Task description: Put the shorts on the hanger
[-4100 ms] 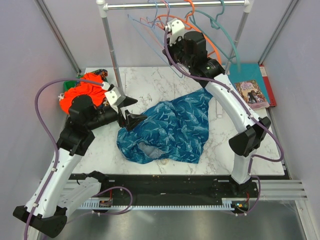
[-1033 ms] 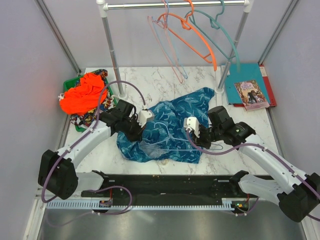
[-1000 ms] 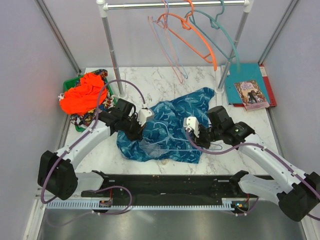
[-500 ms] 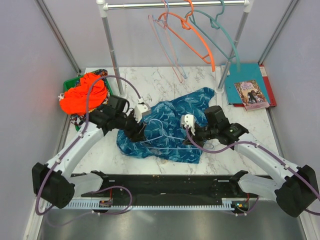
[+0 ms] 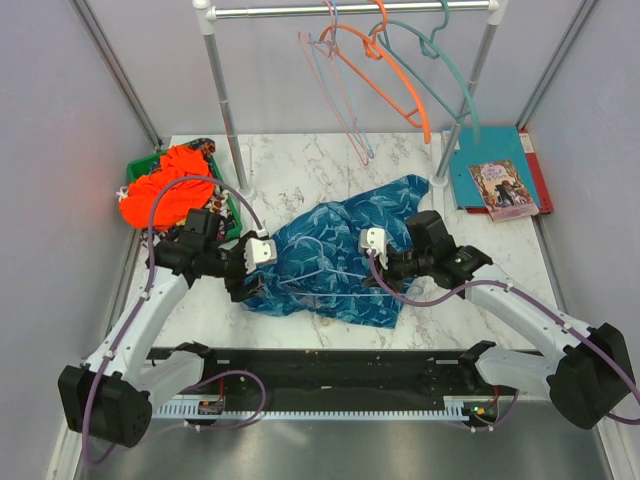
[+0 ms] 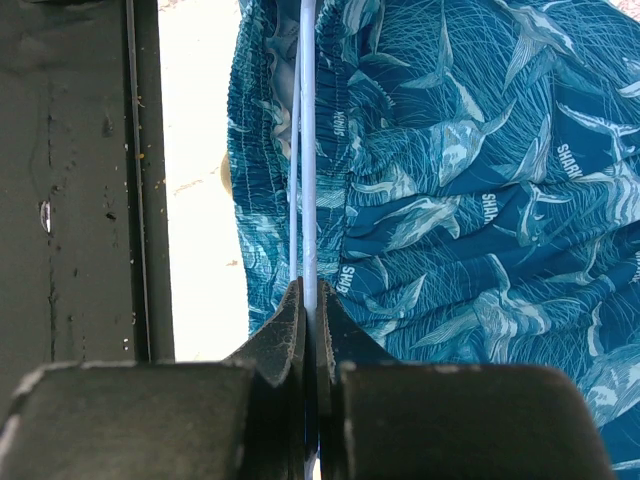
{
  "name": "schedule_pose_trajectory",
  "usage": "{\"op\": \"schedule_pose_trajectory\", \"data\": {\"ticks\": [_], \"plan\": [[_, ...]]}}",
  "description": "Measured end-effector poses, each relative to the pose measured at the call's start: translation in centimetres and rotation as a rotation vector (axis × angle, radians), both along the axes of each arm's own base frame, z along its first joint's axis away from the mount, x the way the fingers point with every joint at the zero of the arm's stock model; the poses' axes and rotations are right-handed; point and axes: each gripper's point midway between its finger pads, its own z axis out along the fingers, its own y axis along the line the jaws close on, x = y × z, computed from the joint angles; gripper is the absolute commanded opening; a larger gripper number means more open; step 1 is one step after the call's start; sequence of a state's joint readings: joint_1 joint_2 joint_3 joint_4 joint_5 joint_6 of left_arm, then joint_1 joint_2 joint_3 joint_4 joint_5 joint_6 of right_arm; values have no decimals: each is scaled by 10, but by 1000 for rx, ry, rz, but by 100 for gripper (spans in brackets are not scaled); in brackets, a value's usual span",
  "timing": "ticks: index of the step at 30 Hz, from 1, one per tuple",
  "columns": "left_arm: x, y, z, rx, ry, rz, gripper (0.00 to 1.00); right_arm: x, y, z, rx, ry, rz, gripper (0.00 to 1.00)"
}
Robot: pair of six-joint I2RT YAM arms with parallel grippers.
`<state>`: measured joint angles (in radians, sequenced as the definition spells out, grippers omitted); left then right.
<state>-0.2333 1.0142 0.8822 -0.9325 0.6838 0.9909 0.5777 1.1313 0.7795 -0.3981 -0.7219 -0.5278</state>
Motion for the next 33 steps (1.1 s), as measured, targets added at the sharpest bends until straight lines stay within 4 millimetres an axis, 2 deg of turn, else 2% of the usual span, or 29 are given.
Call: {"op": "schedule_pose_trajectory", "data": {"ticks": [5, 8, 11, 12, 15, 17, 18, 19, 21, 24, 28, 30, 33], "plan": [[9, -13, -16, 2, -29, -78, 81, 0, 0, 1, 4, -15, 13, 0], [7, -23, -27, 9, -23, -128, 75, 0, 1, 2, 6, -23, 17, 0], [0, -36, -39, 19, -7, -194, 53, 1, 1, 3, 8, -30, 19, 0], [-3, -39, -43, 22, 4, -209, 34, 1, 1, 4, 10, -34, 19, 0], [-4, -44, -51, 29, 26, -220, 2, 3, 3, 6, 18, -47, 19, 0], [-3, -46, -52, 32, 27, -211, 2, 7, 2, 6, 14, -56, 2, 14], [-2, -45, -52, 36, 30, -198, 2, 9, 1, 6, 11, -58, -12, 39], [-1, -46, -52, 36, 41, -177, 2, 11, 0, 6, 9, -53, -27, 58], [3, -45, -50, 34, 65, -141, 2, 18, -2, 7, -1, -38, -94, 83], [25, -45, -43, 22, 126, -27, 2, 37, -8, 15, -15, -44, -213, 86], [49, -47, -39, -1, 212, 101, 2, 60, -27, 45, -17, -111, -343, 85], [54, -47, -44, -4, 262, 151, 2, 58, -36, 63, -13, -151, -368, 79], [55, -43, -55, 17, 330, 222, 2, 43, -46, 79, -18, -191, -352, 76]]}}
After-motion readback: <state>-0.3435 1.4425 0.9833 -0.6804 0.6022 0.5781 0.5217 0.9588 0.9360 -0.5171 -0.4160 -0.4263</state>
